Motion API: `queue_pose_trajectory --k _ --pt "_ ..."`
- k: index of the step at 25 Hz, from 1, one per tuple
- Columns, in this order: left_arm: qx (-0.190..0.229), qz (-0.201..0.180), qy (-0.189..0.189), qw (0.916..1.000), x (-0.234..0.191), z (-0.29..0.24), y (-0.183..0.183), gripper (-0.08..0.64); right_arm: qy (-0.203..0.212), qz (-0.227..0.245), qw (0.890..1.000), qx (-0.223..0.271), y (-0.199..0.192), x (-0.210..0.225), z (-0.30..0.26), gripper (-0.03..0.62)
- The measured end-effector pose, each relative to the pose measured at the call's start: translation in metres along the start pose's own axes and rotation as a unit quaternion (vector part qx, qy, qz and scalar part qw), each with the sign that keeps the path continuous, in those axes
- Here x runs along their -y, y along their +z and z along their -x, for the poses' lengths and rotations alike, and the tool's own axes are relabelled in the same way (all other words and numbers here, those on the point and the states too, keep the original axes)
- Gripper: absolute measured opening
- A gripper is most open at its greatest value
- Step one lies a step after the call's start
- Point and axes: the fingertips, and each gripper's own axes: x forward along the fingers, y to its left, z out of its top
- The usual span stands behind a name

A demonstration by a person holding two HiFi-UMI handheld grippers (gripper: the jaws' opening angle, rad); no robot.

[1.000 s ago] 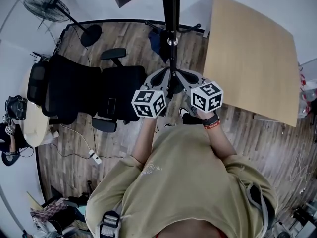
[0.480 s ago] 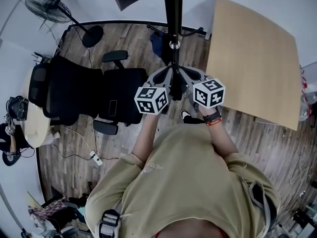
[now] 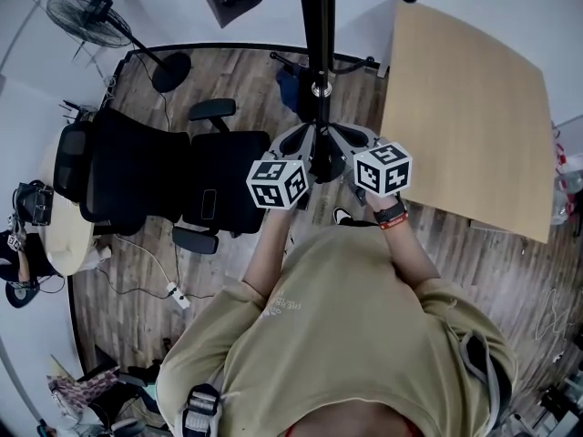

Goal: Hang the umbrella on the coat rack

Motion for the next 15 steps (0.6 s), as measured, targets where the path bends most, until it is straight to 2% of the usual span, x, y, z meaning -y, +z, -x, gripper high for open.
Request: queue_pose_trajectory --k 15 --pt "-0.003 0.005 -0.001 1.0 -0.008 -0.013 0.006 0.025 -0.003 -0.002 1.0 0.0 0.008 0.013 -0.009 0.018"
